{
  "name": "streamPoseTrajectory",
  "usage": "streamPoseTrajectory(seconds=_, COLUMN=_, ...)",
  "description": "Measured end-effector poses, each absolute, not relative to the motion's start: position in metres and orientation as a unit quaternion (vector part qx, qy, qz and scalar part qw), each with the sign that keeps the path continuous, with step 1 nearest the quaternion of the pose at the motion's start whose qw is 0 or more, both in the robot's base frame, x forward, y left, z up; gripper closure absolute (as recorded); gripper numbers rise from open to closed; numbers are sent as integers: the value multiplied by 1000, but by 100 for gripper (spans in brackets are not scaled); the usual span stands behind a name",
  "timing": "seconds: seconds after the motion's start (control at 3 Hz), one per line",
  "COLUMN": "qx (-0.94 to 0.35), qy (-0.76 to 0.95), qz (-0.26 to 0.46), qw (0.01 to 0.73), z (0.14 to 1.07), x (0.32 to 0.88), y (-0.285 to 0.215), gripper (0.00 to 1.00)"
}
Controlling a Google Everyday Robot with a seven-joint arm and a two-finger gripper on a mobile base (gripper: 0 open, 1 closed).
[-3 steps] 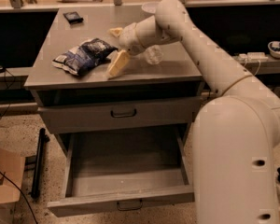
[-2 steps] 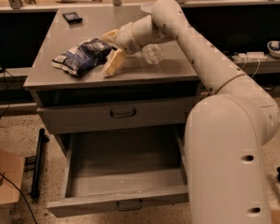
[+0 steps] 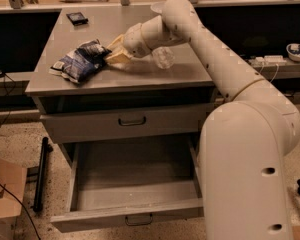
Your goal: Place blue chip bag into middle drawer
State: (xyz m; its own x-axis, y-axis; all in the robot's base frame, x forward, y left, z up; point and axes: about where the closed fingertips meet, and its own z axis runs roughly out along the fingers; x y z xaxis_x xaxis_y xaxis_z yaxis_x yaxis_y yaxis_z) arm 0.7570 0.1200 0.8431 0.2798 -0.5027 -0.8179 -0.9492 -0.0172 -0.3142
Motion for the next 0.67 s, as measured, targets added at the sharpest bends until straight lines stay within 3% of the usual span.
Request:
streamPoseTrajectory(seconds=0.33, qx=-672, qy=527, qz=253, qw=456, z=851, x=768, y=138, gripper=100)
streamPoseTrajectory(seconds=0.67, qx=-695, qy=489, qz=246, qw=466, z=874, x=753, y=146, gripper=100)
